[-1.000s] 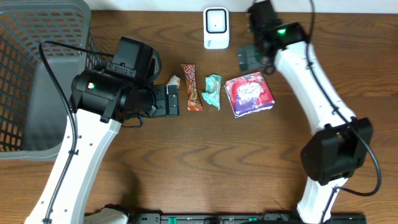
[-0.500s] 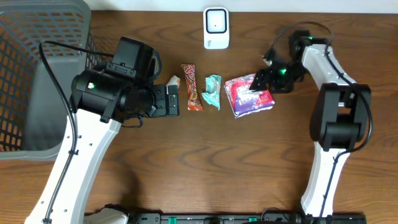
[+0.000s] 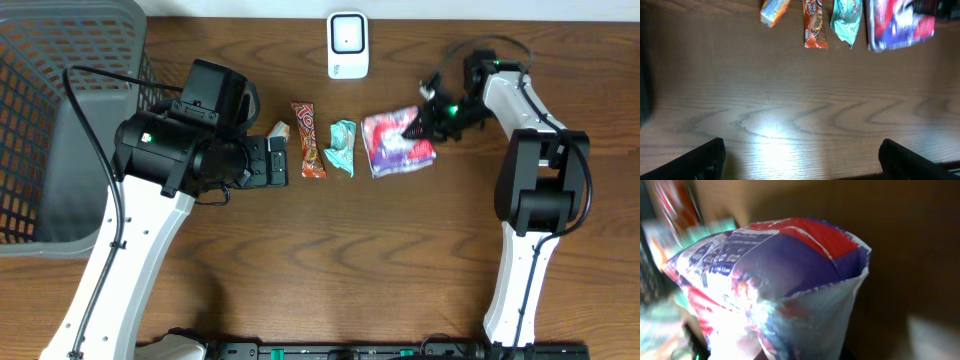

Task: Scan the item barcode
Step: 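Swing the diaper pack past the white scanner with the right gripper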

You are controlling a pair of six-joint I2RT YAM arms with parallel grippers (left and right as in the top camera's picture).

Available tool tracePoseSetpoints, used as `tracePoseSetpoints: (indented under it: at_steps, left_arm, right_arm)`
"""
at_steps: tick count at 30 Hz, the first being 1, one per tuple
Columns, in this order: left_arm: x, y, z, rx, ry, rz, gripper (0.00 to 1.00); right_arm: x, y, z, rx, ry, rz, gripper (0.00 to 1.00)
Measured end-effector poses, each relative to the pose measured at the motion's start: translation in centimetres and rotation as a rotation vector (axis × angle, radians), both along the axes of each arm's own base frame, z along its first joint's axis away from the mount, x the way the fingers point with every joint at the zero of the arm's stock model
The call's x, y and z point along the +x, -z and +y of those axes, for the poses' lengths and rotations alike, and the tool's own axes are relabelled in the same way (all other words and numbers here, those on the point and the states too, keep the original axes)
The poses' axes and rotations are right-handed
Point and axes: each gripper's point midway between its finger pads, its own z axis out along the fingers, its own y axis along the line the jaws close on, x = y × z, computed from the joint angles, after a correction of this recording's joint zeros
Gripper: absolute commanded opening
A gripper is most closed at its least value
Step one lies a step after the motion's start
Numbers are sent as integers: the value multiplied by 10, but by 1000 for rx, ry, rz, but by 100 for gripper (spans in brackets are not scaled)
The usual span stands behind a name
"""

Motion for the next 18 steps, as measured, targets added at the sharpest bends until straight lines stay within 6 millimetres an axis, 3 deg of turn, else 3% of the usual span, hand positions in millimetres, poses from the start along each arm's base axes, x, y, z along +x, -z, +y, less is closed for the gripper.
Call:
tracePoseSetpoints:
  at_steps: [2,6,10,14,18]
  left_arm:
    - [0,0,0,0,0,0,98]
    - [0,0,0,0,0,0,98]
    - [0,0,0,0,0,0,98]
    - [0,0,0,0,0,0,98]
    - [0,0,0,0,0,-1,98]
  right_arm:
    - [29,-17,0,-2,64,-93,1]
    - [90,-84,6,50,207,-340,1]
    - [125,-150,27,139,271,-537,1]
    - [139,-165,64,184,314,-591,1]
    - [151,-154,104,220,347,-613,1]
